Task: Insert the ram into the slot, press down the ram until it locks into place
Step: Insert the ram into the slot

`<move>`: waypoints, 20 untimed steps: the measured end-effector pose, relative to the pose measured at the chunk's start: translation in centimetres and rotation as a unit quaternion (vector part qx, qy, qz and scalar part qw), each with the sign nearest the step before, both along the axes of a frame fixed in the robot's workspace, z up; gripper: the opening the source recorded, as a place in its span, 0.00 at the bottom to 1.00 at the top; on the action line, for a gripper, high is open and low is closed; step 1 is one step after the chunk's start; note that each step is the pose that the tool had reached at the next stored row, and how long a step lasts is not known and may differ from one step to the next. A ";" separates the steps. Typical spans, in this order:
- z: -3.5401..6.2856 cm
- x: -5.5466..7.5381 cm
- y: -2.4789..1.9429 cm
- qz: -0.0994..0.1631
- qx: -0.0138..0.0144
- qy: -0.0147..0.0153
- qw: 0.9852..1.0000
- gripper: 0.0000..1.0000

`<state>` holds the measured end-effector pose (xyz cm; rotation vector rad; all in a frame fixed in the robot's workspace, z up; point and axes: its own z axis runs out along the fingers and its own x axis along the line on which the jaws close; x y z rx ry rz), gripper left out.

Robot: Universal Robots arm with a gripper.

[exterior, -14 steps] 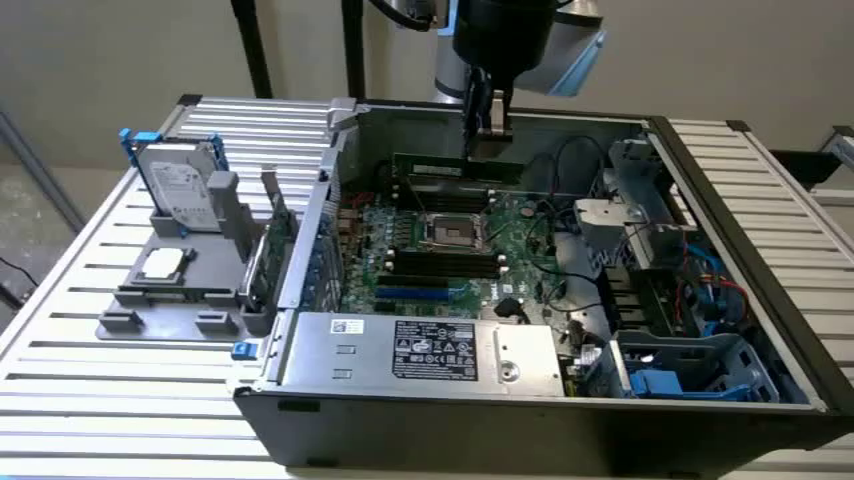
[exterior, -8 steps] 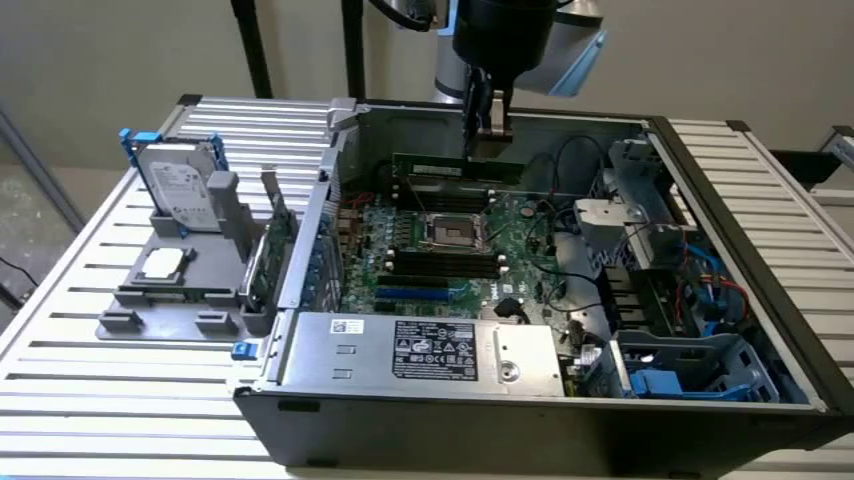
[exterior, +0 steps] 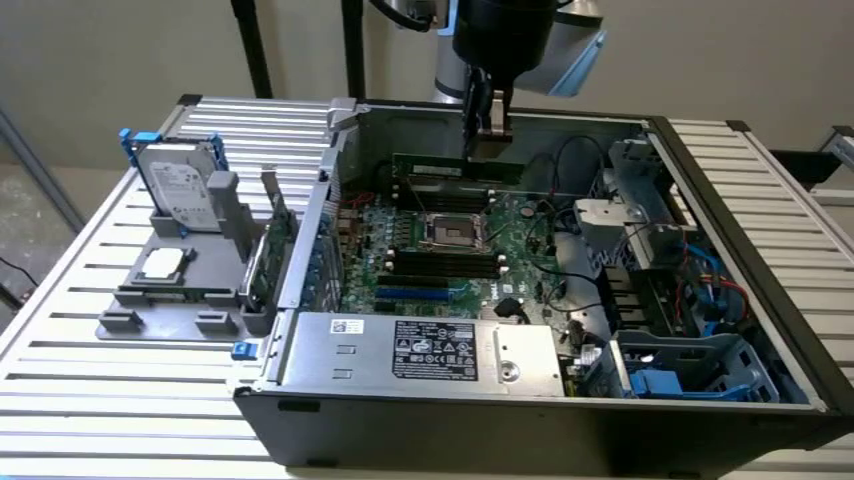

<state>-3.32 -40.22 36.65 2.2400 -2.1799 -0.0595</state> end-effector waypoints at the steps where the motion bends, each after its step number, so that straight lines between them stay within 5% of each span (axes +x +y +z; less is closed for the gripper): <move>1: -0.19 0.0 0.00 0.000 0.000 0.000 1.000 0.14; 20: -3.65 0.0 0.33 0.016 0.000 0.000 1.000 0.14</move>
